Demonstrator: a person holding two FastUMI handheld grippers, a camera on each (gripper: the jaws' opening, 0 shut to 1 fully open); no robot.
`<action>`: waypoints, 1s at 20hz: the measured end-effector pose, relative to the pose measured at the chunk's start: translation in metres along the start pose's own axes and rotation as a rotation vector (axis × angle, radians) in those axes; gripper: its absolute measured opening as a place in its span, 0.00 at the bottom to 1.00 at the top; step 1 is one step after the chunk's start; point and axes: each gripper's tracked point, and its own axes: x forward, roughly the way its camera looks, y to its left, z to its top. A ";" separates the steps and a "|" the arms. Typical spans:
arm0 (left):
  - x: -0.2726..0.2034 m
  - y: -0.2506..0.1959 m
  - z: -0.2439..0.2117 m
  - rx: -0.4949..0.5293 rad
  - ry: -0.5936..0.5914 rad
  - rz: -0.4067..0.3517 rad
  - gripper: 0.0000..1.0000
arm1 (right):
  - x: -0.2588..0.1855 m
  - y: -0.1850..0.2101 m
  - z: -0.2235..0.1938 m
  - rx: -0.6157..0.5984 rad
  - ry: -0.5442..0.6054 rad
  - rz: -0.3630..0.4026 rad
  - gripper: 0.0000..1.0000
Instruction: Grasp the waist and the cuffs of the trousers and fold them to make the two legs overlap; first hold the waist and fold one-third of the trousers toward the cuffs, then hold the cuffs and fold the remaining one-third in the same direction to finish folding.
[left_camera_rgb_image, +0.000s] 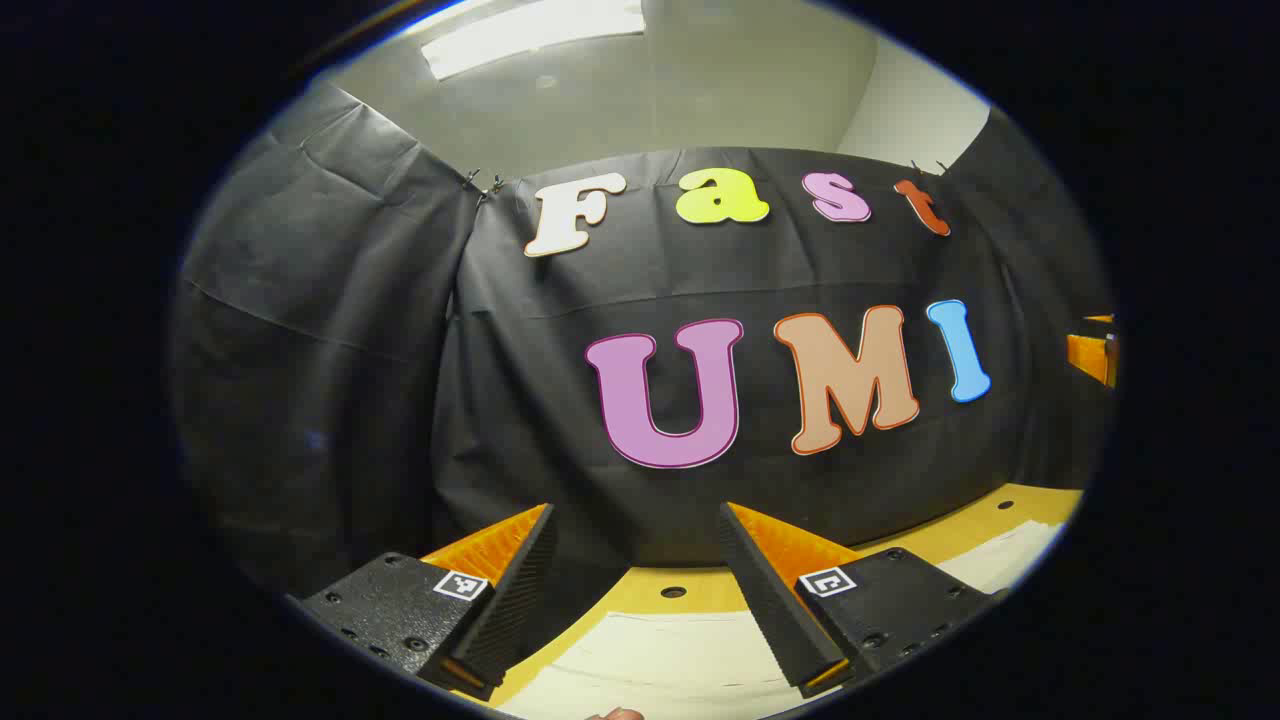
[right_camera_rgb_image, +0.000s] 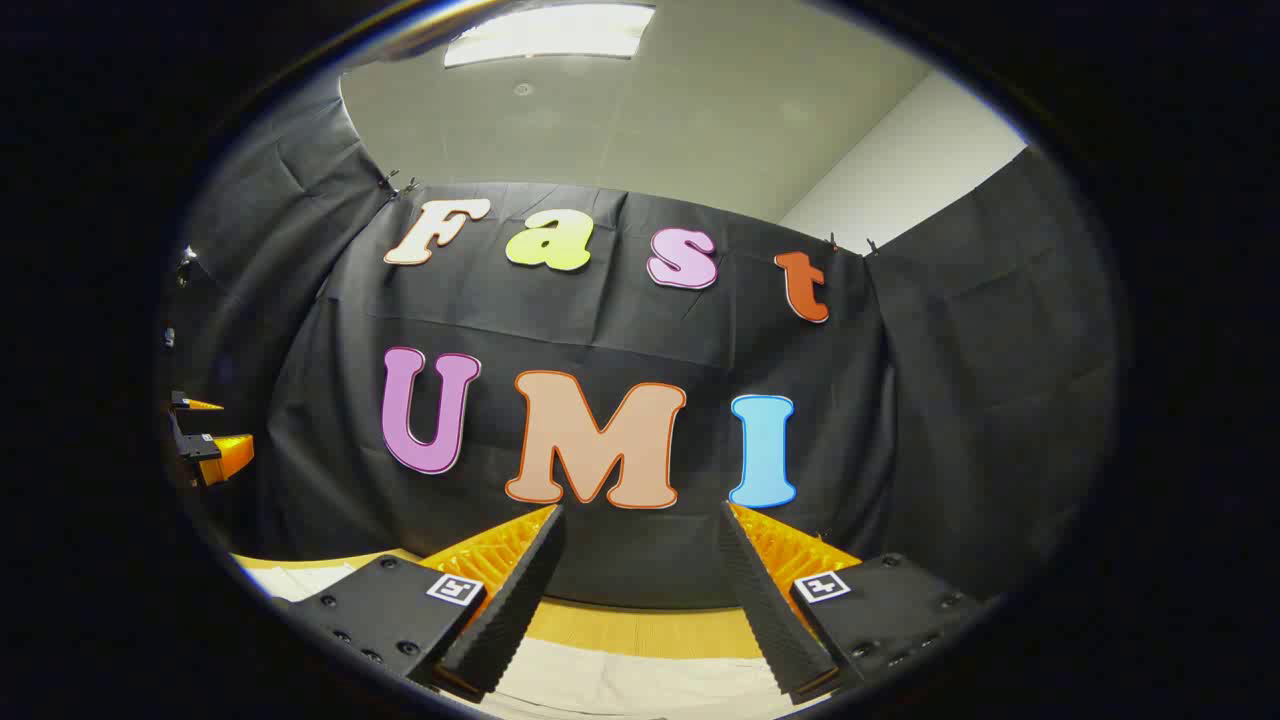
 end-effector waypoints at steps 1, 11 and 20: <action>0.001 0.000 0.001 0.002 -0.002 -0.001 0.99 | 0.000 0.001 0.000 -0.001 0.002 0.002 0.98; 0.004 0.004 -0.005 0.004 0.011 -0.005 0.99 | 0.003 0.005 -0.004 0.001 0.014 0.005 0.98; 0.002 0.008 -0.021 0.139 0.023 -0.064 0.96 | 0.005 0.007 -0.016 0.001 0.036 0.019 0.97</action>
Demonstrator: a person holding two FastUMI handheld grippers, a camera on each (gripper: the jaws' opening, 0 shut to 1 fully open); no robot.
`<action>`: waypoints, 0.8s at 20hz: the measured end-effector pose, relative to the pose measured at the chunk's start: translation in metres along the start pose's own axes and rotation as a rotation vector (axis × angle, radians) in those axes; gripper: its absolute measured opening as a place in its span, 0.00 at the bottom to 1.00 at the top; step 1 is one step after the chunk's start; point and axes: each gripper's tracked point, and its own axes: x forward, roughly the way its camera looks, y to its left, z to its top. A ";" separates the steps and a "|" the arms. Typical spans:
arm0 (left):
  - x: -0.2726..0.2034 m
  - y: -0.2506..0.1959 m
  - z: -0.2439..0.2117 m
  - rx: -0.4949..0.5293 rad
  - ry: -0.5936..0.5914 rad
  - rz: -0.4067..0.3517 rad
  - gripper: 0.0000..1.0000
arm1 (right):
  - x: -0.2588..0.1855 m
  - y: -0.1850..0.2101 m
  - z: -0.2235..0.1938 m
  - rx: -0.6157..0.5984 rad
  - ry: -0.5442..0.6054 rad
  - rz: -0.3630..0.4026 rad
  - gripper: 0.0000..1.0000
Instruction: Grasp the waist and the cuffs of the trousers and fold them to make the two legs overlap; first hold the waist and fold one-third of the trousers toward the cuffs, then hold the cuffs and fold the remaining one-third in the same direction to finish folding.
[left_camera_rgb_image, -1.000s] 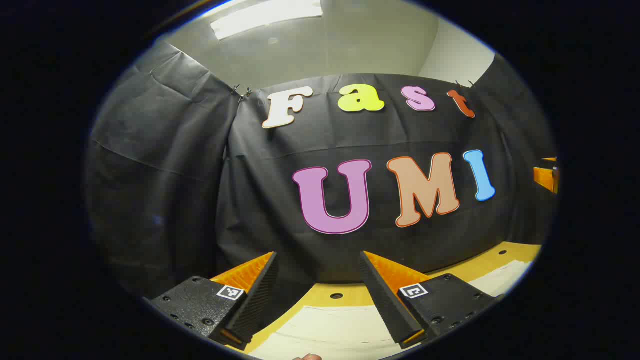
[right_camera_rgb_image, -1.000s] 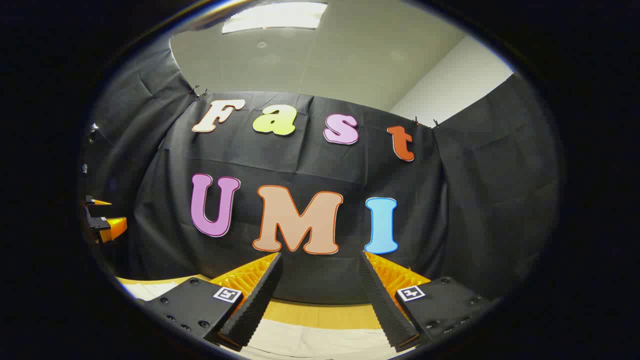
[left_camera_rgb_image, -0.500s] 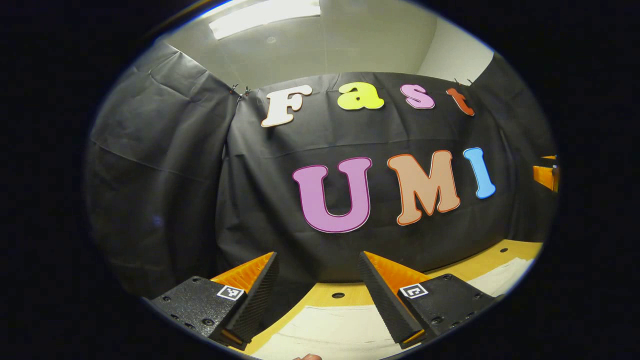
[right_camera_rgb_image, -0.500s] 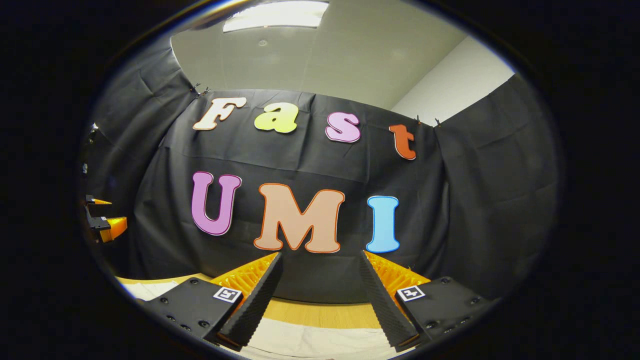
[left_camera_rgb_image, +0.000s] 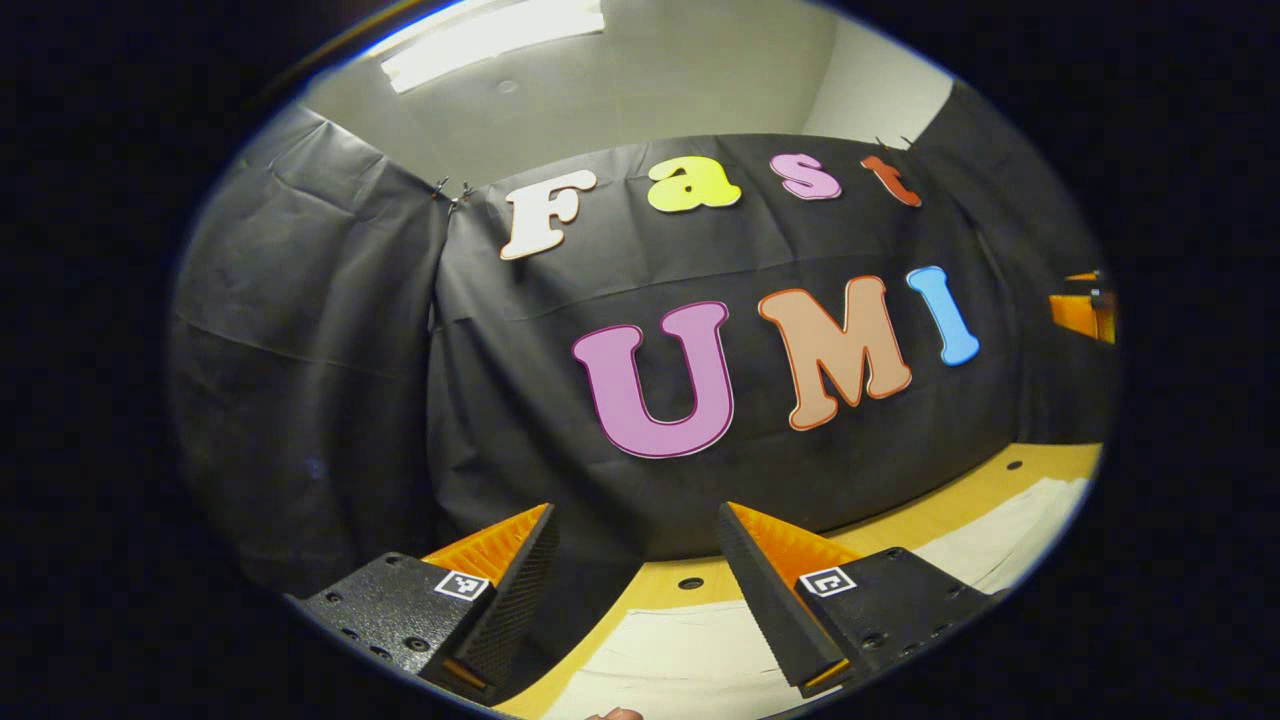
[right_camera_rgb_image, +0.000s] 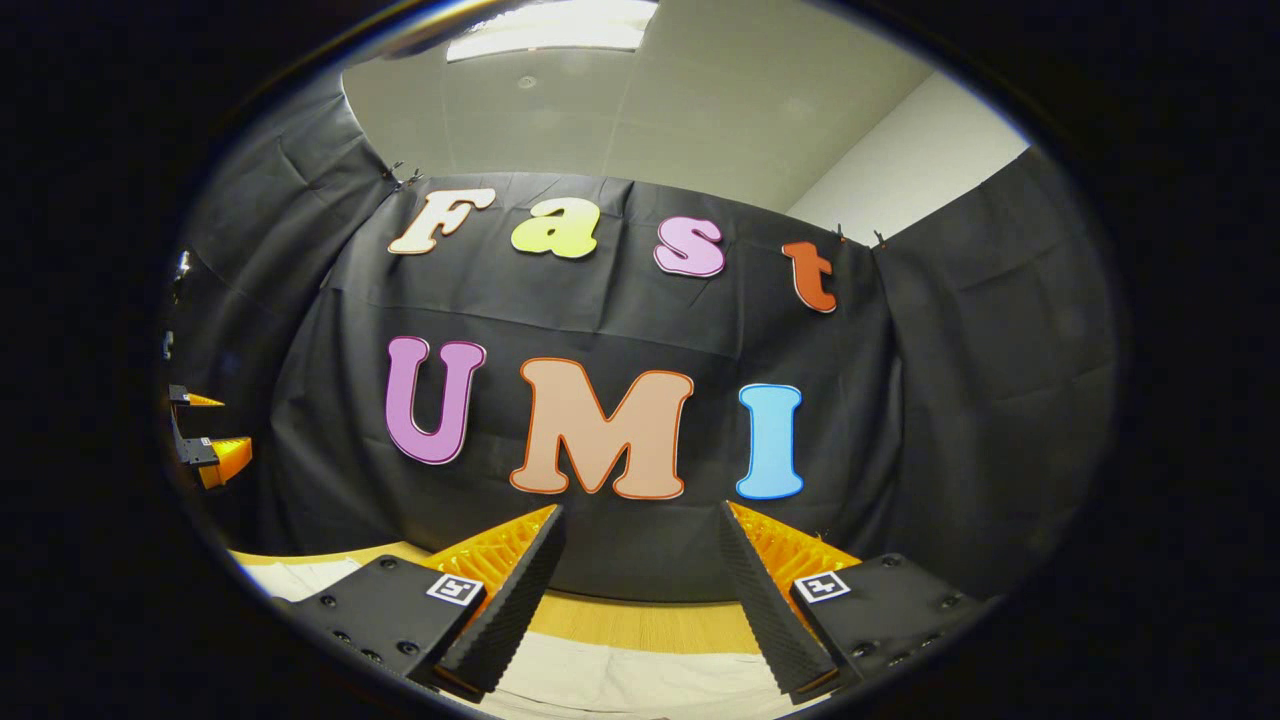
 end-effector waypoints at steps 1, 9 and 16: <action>-0.003 0.000 -0.007 0.029 0.011 -0.014 0.96 | 0.000 0.000 -0.003 0.002 0.006 0.002 0.97; -0.034 -0.004 -0.070 0.313 0.131 -0.192 0.96 | 0.000 0.006 -0.020 0.004 0.036 0.032 0.97; -0.080 -0.006 -0.148 0.529 0.271 -0.368 0.96 | -0.001 0.008 -0.034 -0.012 0.058 0.048 0.96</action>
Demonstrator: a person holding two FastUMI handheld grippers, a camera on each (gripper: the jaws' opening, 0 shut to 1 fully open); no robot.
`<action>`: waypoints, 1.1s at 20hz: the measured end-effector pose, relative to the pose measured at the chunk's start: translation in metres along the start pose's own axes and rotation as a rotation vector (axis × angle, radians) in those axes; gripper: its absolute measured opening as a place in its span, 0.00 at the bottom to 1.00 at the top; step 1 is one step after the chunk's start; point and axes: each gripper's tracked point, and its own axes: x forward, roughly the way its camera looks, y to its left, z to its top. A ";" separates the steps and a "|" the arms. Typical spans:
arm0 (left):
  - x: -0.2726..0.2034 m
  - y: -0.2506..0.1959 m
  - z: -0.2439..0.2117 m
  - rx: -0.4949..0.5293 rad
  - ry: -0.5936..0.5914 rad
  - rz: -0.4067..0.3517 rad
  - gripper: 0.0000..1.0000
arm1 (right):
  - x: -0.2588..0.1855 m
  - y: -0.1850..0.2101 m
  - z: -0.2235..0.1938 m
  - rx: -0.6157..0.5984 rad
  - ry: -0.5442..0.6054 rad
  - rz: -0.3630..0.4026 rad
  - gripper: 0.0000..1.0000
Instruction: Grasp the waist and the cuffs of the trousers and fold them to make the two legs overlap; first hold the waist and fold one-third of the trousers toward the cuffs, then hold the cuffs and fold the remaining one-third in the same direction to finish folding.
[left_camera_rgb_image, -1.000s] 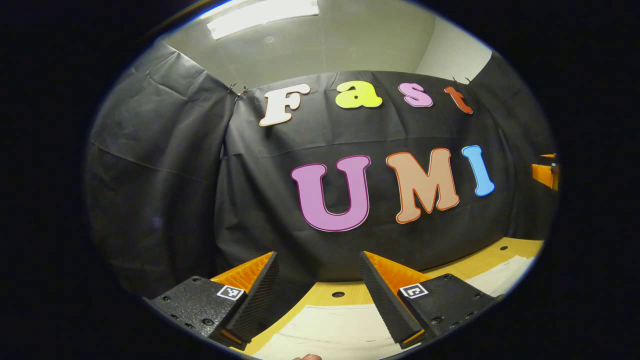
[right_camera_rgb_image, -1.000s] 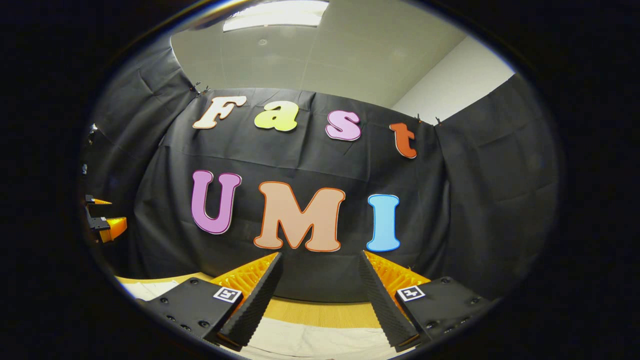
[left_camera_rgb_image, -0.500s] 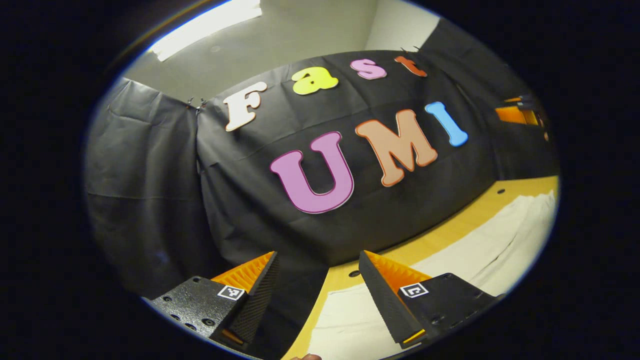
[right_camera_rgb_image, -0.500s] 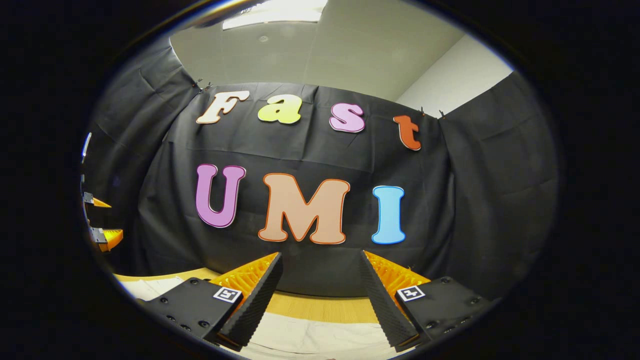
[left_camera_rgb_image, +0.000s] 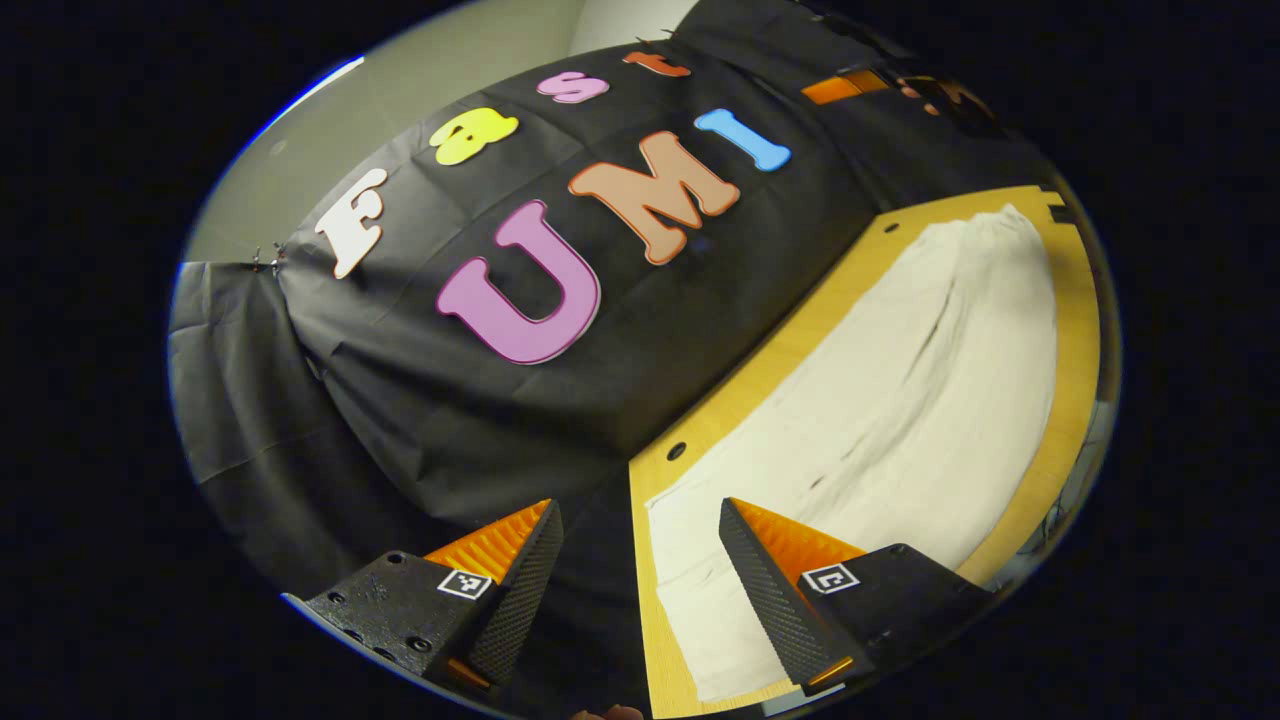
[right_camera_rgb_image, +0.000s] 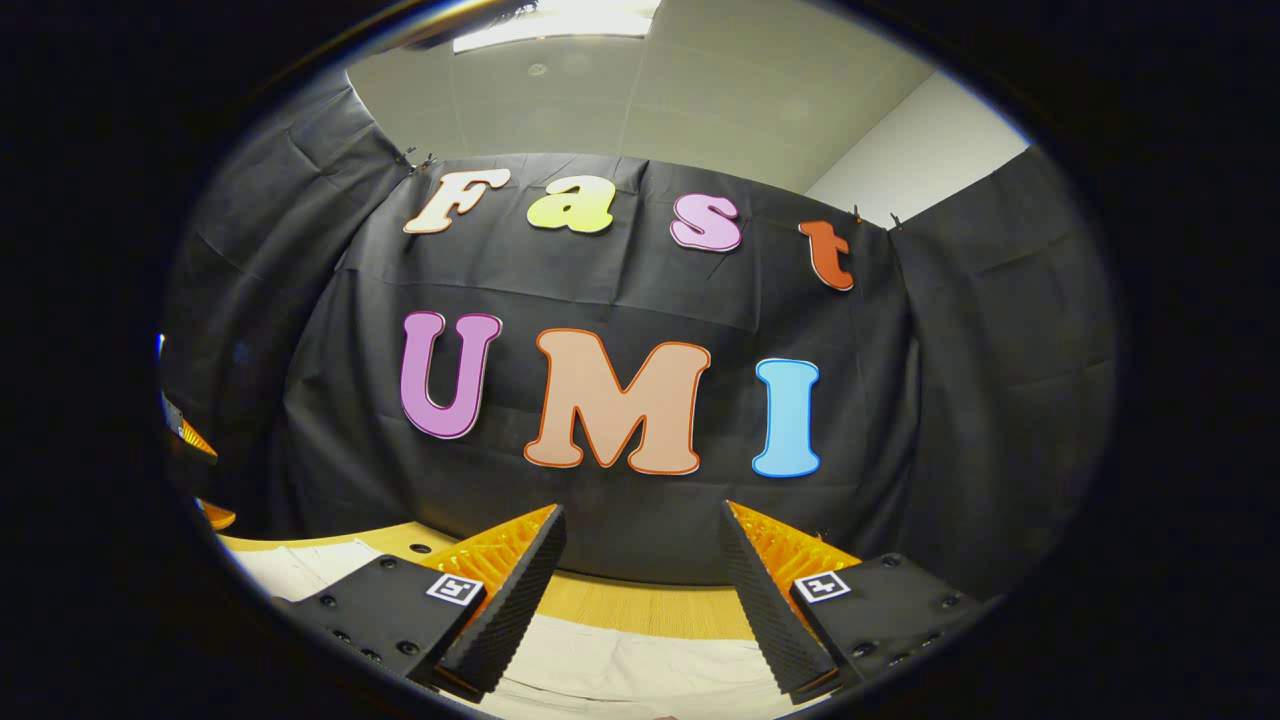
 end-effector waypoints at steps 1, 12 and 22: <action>-0.002 -0.007 -0.013 0.031 0.022 -0.027 0.96 | 0.001 0.001 -0.001 -0.001 0.004 0.001 0.96; -0.028 -0.089 -0.127 0.391 0.239 -0.460 0.97 | -0.005 -0.003 -0.026 -0.032 0.055 -0.001 0.97; -0.025 -0.112 -0.170 0.580 0.296 -0.641 0.89 | -0.012 -0.015 -0.028 -0.098 0.071 -0.038 0.97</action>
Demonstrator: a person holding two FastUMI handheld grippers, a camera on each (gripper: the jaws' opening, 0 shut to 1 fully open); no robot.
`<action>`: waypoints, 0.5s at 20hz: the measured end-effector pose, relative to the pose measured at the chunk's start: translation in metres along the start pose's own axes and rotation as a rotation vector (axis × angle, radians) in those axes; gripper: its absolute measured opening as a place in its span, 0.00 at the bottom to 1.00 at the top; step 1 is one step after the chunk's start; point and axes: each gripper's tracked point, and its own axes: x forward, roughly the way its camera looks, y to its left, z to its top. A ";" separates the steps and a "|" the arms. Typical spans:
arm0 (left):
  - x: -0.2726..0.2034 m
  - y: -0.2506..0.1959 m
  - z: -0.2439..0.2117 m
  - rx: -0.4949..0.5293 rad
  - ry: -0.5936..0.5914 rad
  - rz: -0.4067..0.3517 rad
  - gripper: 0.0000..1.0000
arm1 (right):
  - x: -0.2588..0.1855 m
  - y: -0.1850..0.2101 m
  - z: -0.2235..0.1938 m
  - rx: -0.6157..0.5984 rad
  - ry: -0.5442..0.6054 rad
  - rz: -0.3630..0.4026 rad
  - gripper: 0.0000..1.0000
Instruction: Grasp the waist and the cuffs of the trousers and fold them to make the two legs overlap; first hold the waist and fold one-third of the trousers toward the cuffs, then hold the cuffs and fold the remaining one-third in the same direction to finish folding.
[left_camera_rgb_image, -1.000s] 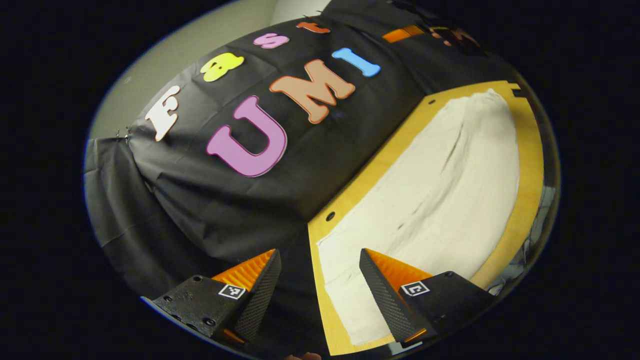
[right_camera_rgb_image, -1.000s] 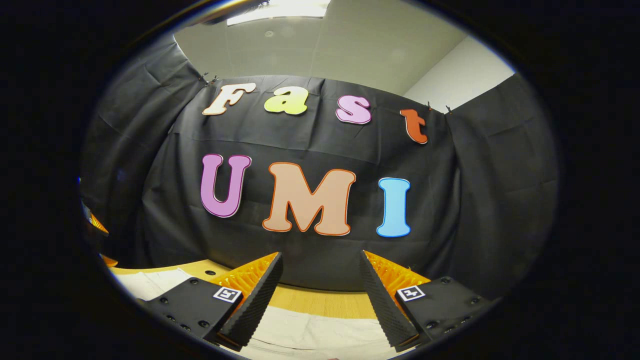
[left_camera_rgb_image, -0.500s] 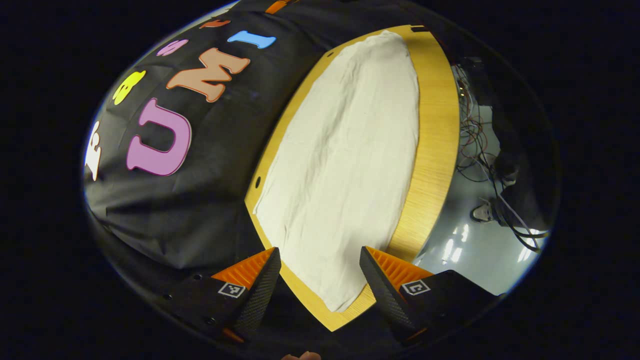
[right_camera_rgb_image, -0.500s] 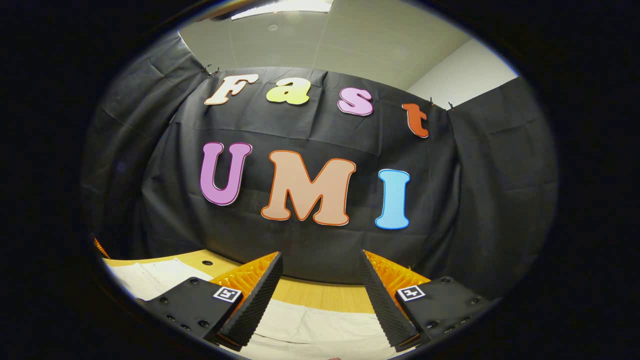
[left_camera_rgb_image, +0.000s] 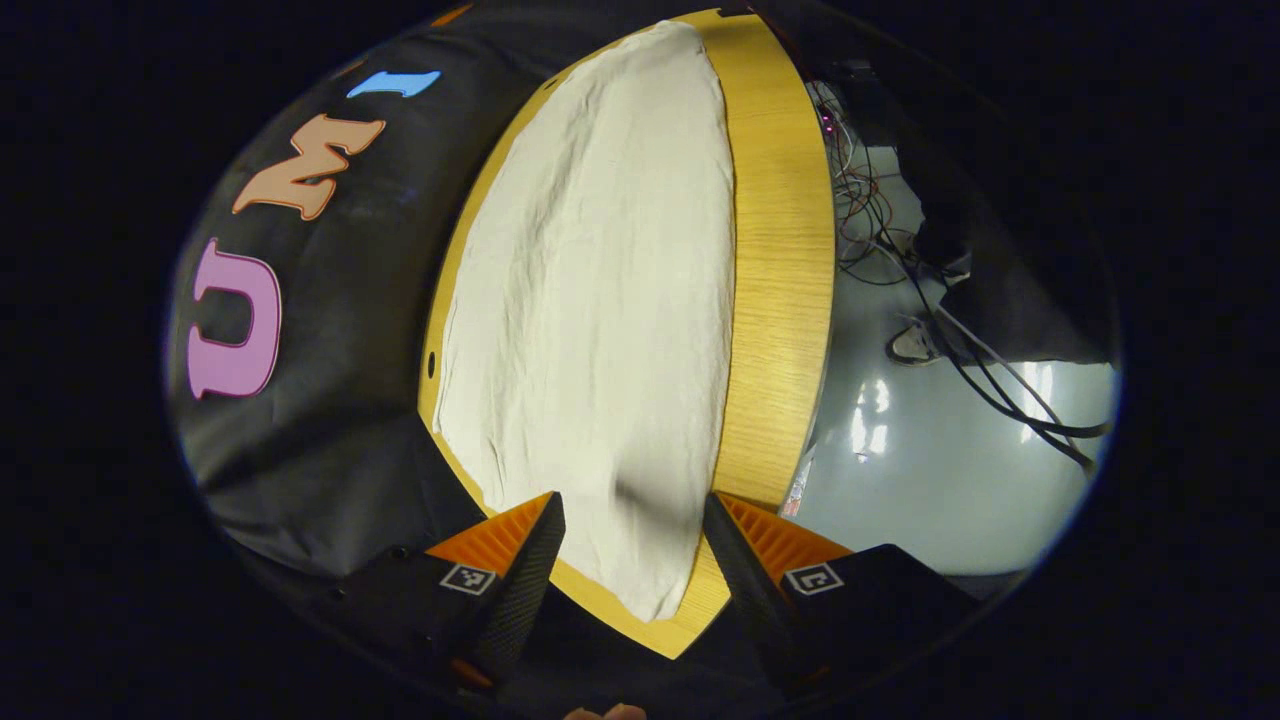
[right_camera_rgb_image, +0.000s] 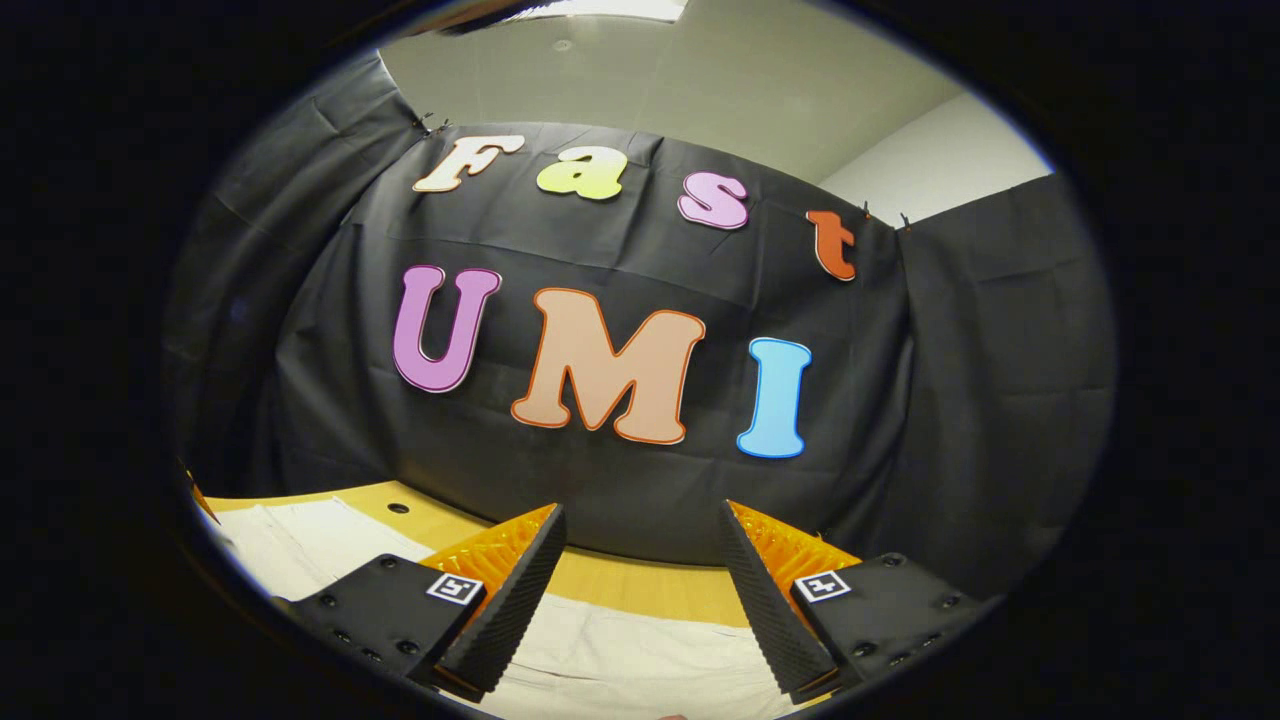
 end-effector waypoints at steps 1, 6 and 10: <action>0.003 0.002 0.000 0.000 -0.002 -0.001 0.89 | -0.001 -0.002 -0.001 -0.001 0.005 -0.009 0.97; 0.017 0.011 -0.001 0.010 0.025 0.000 0.87 | -0.007 -0.015 -0.006 -0.002 0.020 -0.044 0.97; 0.023 0.007 0.000 0.029 0.051 -0.051 0.51 | -0.009 -0.027 -0.015 -0.024 0.038 -0.058 0.97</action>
